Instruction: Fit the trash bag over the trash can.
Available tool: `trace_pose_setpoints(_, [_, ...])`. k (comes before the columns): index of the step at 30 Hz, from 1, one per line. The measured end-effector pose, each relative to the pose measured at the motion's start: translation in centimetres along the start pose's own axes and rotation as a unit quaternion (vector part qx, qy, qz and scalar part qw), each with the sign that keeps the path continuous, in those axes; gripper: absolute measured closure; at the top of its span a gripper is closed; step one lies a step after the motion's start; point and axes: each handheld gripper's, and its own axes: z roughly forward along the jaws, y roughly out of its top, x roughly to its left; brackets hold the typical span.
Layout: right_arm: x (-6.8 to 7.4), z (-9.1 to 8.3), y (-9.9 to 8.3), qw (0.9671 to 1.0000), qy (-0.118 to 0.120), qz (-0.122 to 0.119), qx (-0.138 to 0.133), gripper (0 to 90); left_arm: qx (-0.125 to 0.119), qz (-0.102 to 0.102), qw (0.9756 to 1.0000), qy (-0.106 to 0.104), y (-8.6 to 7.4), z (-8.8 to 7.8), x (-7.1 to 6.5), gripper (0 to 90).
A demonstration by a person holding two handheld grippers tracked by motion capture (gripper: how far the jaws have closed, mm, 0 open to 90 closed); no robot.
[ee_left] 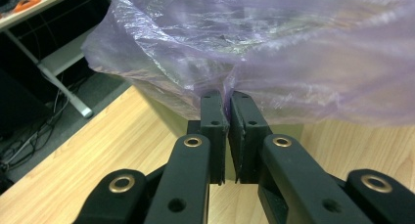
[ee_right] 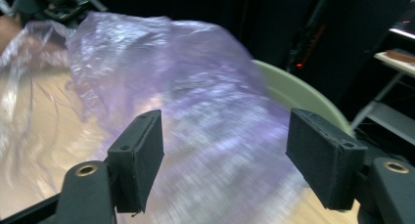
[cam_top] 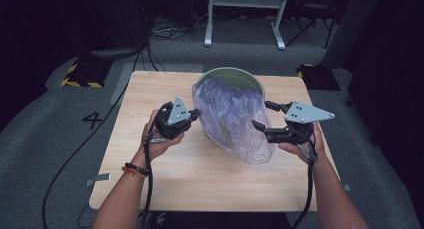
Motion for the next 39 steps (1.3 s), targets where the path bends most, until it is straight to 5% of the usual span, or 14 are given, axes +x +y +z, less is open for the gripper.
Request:
trace_pose_setpoints(12, [2.9, 1.4, 0.0, 0.9979, 0.032, -0.055, 0.015, 28.2, 0.002, -0.003, 1.0000, -0.005, -0.2, 0.1, -0.4, 84.7])
trace_pose_setpoints(16, [4.0, 1.2, -0.2, 0.9973, 0.049, -0.054, 0.007, 28.1, 0.007, -0.001, 1.0000, -0.005, -0.2, 0.2, -0.6, 86.1])
trace_pose_setpoints(20, [4.7, 2.1, -0.3, 0.9977, 0.028, -0.059, 0.019, 28.6, 0.009, 0.001, 0.9999, -0.006, -0.2, 0.4, -0.7, 85.9])
trace_pose_setpoints(22, [4.6, 2.5, -0.2, 0.9982, 0.020, -0.054, 0.016, 34.8, 0.008, 0.001, 1.0000, -0.006, -0.3, 0.4, -0.6, 84.9])
trace_pose_setpoints(25, [4.2, 3.2, -0.3, 0.9987, 0.005, -0.046, 0.019, 56.1, 0.004, -0.004, 0.9999, -0.009, -0.4, 0.4, -0.4, 80.5])
trace_pose_setpoints(29, [3.5, 3.8, -0.3, 0.9994, 0.001, -0.031, 0.017, 79.1, -0.012, -0.032, 0.9993, -0.018, -0.6, 0.1, -0.2, 58.1])
trace_pose_setpoints(34, [2.9, 3.5, 0.0, 0.9994, -0.016, -0.030, 0.008, 89.6, -0.008, -0.056, 0.9984, -0.009, -0.7, -0.9, -0.4, 24.7])
trace_pose_setpoints(39, [2.3, 3.2, 0.3, 0.9989, -0.044, -0.020, 0.001, 90.0, -0.027, -0.066, 0.9974, -0.012, -1.1, -2.7, -1.4, 17.9])
